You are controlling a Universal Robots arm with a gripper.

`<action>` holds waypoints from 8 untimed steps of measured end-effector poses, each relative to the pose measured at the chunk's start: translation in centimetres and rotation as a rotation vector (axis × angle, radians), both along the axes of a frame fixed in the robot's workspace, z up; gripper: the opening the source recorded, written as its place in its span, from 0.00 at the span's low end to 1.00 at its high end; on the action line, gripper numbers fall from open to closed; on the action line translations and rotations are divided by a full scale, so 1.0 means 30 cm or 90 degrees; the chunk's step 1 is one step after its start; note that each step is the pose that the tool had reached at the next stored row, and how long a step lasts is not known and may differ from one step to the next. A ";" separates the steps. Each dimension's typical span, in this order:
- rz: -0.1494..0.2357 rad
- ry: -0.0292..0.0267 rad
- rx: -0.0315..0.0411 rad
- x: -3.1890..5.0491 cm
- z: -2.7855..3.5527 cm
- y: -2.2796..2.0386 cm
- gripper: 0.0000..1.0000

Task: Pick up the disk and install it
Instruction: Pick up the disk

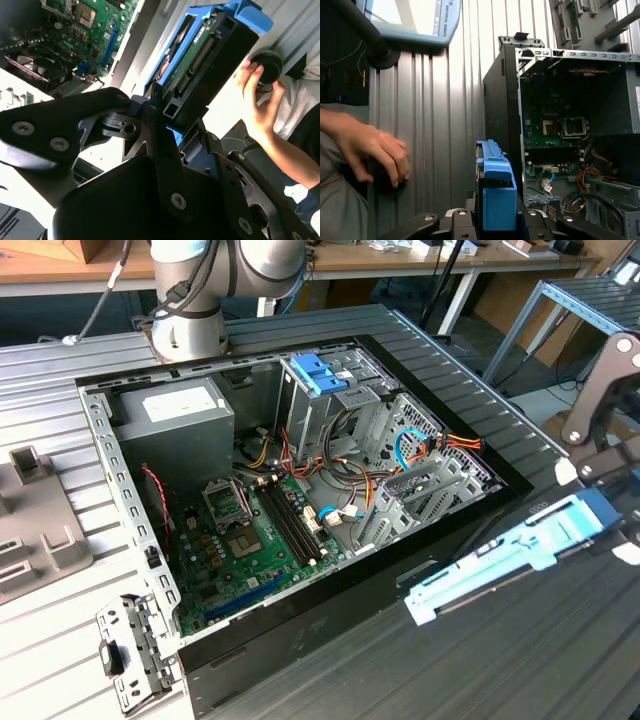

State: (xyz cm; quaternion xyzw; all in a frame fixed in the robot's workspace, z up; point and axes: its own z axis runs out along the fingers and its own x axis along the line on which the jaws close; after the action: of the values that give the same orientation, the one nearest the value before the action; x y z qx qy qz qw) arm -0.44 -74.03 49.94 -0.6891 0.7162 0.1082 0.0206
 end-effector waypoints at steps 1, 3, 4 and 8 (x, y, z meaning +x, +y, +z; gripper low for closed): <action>0.000 0.0004 0.0002 0.007 -0.002 0.012 0.37; 0.000 0.0014 0.0001 0.026 -0.005 0.047 0.37; 0.000 0.0017 0.0001 0.031 -0.006 0.055 0.37; 0.000 0.0028 0.0000 0.051 -0.010 0.096 0.37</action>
State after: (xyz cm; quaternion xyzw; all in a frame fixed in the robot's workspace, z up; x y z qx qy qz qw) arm 1.10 -71.14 49.65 -0.6889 0.7162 0.1097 0.0190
